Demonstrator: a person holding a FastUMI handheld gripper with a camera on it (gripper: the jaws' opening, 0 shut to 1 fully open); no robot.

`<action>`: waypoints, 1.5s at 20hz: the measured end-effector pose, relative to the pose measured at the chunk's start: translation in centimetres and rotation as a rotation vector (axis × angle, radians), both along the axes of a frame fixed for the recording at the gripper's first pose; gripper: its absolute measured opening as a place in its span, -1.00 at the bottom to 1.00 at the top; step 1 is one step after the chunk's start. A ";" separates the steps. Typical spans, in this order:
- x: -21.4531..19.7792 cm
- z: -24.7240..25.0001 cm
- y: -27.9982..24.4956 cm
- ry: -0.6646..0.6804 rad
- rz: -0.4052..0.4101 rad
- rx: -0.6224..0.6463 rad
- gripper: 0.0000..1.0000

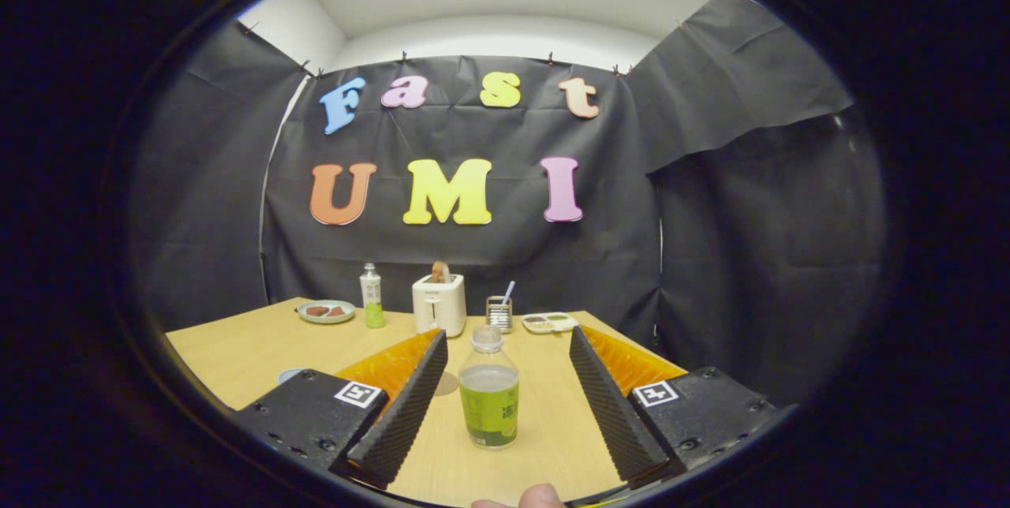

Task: Take the bottle from table, then pour the juice into the cup, finally place the bottle on the coaster

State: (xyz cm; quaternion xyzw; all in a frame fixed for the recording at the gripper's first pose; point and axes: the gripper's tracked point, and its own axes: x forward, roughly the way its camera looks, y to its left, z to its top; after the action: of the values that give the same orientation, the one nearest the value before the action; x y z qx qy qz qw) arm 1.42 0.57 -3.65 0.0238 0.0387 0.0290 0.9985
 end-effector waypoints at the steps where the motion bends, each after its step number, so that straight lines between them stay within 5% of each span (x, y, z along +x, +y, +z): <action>1: 0.2 -0.6 0.1 0.013 0.009 0.009 1.00; 17: 5.8 -11.4 2.0 0.243 0.068 0.014 1.00; 27: 8.4 -13.0 3.3 0.281 0.090 0.022 0.99; 30: 8.5 -12.3 3.4 0.272 0.083 0.025 0.82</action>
State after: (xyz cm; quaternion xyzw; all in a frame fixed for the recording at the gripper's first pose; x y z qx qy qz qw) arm 9.96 3.99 -15.94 0.0384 0.1743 0.0672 0.9816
